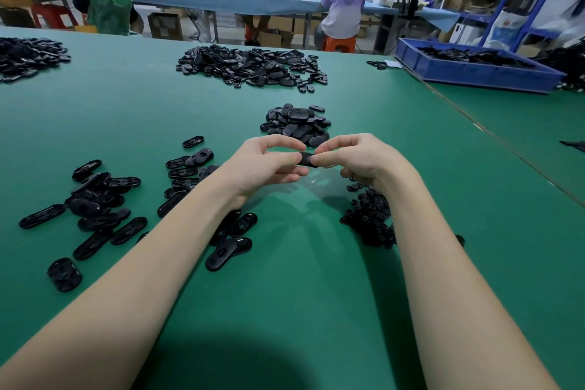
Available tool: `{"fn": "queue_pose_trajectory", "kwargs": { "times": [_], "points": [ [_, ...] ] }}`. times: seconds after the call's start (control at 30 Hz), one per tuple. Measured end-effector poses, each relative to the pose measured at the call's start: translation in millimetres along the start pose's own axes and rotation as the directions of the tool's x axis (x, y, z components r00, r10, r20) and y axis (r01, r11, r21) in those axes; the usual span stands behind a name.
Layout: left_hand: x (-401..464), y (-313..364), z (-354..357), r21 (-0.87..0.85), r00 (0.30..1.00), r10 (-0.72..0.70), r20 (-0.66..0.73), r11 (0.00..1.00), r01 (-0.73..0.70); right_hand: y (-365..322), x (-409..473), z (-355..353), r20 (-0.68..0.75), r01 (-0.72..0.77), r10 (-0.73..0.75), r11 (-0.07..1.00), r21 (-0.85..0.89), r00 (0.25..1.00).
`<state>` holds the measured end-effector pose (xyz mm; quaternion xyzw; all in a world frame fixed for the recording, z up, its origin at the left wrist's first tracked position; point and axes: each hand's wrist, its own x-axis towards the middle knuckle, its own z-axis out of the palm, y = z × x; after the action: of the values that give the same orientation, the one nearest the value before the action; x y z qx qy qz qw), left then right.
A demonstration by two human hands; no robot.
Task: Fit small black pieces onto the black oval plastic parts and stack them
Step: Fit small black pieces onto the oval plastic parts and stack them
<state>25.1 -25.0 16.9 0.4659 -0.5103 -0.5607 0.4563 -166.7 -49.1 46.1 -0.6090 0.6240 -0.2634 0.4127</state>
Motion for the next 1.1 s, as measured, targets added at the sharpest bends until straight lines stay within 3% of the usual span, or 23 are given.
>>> {"fn": "queue_pose_trajectory", "kwargs": {
  "times": [0.17,0.3,0.8,1.1],
  "points": [
    [1.8,2.7,-1.9,-0.189,0.996,-0.065,0.053,0.979,0.074,4.6,-1.2,-2.2,0.109,-0.02,0.0,0.983,0.181,0.994],
    [3.2,2.8,-1.1,-0.322,0.993,-0.102,0.066,0.939,0.118,3.7,0.8,2.9,0.12,0.0,-0.027,0.976,0.219,0.992],
    [3.5,-1.8,3.0,-0.011,0.996,-0.056,-0.075,0.998,0.055,0.7,-1.7,11.1,0.057,0.091,-0.094,0.994,0.058,0.994],
    [5.1,-3.2,3.3,0.009,0.993,0.002,-0.118,1.0,-0.001,1.8,1.4,18.0,-0.032,0.137,-0.136,0.989,0.047,0.99]
  ]
}}
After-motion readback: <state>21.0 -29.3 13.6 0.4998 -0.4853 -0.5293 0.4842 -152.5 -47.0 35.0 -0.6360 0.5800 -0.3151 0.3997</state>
